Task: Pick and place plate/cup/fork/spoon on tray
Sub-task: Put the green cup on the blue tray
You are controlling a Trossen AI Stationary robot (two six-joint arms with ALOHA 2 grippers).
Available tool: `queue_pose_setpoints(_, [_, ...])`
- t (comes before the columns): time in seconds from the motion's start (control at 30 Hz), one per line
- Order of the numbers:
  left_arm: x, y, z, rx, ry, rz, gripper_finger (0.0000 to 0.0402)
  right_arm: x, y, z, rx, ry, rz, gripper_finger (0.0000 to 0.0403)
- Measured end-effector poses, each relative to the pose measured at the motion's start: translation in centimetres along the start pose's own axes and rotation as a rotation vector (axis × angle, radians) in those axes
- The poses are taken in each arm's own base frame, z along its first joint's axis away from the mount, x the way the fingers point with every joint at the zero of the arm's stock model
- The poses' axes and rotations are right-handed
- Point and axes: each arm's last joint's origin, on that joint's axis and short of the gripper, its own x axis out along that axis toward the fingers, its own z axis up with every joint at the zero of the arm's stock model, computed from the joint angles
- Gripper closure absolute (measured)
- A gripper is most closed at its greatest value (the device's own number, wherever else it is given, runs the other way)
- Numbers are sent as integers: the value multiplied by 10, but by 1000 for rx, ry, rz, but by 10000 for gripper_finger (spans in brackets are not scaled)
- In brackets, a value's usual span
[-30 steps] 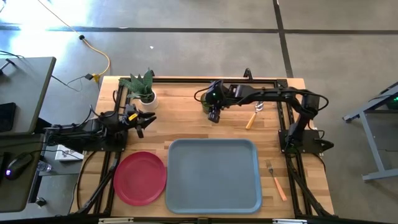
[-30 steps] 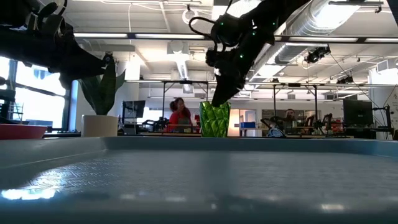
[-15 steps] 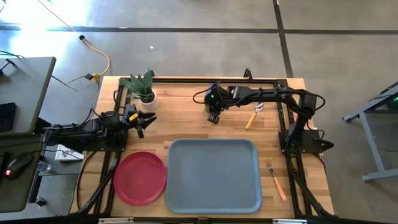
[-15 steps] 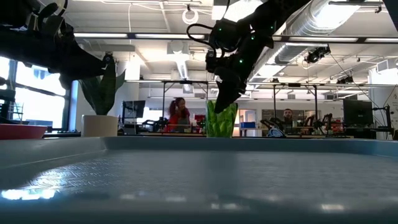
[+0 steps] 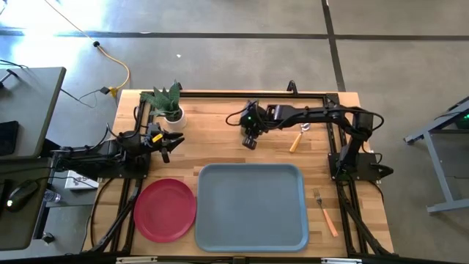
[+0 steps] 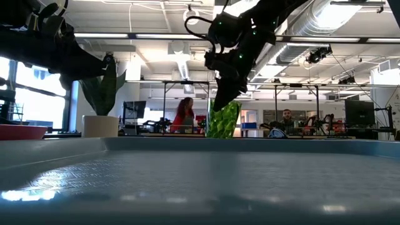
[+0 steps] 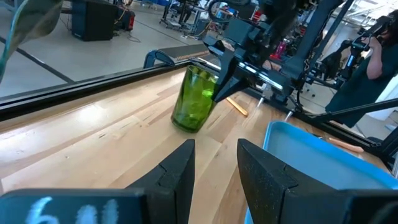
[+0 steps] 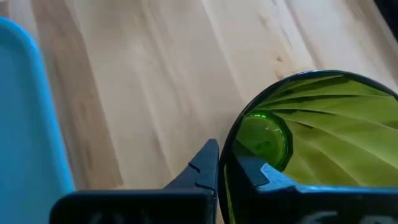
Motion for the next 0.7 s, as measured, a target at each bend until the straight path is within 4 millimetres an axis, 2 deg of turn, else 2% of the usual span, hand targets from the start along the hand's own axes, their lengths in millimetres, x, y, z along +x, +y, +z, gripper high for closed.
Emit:
queue_pose_setpoints(0.4, [0,0,0,0,1,0,291,-10,41,-3,92,-29,-47,401])
queue_pose_setpoints(0.7, [0,0,0,0,1,0,291,-42,71,12,91,-49,-111,402])
